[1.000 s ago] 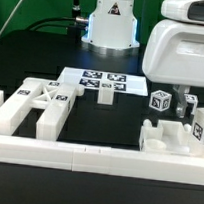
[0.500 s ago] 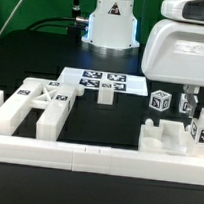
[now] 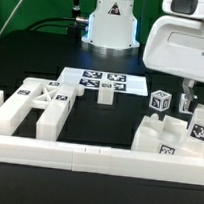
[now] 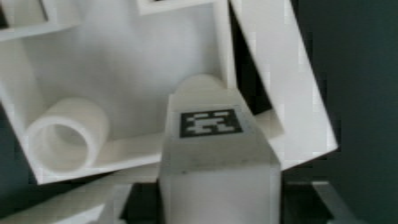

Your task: Assemble chair

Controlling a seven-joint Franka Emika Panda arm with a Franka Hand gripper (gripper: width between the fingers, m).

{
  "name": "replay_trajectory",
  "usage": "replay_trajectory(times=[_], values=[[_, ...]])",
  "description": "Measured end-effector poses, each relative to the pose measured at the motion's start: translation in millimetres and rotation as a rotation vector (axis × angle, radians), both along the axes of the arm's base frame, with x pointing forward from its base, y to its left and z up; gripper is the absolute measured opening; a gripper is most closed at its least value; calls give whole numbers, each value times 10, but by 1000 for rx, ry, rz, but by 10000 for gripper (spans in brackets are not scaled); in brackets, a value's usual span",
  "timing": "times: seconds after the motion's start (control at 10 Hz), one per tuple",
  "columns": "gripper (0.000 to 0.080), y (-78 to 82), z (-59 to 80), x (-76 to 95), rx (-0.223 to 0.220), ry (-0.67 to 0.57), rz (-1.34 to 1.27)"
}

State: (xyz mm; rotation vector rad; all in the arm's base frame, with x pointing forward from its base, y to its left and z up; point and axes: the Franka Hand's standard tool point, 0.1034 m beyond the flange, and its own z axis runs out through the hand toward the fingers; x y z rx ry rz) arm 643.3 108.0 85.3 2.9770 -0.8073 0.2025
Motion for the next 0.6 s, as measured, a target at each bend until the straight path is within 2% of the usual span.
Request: replay_trajectory(times=[0.1,0.3,0.5,0.6], values=[[288,-58,17,0,-8,-8,-101],[288,-99,23,-3,-15,-9,-141],[539,-92,68,18,-14,-14,-114],[539,-90,153,40,-12,-23,-71]])
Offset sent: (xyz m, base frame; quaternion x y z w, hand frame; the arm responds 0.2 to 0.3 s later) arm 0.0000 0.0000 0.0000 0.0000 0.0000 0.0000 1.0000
